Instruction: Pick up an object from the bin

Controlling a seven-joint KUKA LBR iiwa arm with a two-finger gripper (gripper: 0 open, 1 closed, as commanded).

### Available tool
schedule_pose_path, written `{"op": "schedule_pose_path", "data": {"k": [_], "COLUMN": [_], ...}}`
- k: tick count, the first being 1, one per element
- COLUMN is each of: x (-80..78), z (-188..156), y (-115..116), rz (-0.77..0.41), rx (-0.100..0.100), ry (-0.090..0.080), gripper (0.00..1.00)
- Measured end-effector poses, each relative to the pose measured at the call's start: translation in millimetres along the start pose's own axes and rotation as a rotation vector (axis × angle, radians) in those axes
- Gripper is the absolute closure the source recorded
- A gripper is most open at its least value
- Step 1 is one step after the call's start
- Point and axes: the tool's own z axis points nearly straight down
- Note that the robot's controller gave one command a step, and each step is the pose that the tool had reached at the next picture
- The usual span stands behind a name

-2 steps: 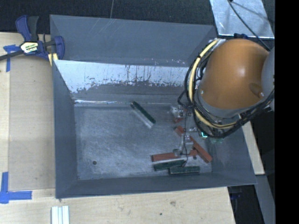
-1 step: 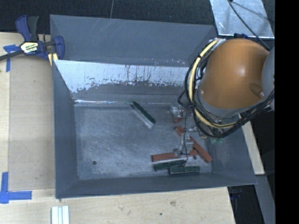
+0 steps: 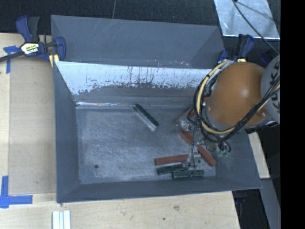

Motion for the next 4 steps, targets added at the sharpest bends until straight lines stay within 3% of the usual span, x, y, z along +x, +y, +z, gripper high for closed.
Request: {"op": "schedule_pose_path", "data": {"k": [1, 2, 3, 4], "x": [-17.2, -15.5, -6.6, 2.2], "z": [12, 60, 88, 100], "y": [-38, -58, -50, -44], "rz": [-0.022, 0.045, -0.069, -0.077], "rx": [0.002, 0.0, 0.001, -0.001], "ry": [0.002, 0.008, 0.003, 0.006], "gripper": [0.0, 0.0, 0.0, 1.0]}}
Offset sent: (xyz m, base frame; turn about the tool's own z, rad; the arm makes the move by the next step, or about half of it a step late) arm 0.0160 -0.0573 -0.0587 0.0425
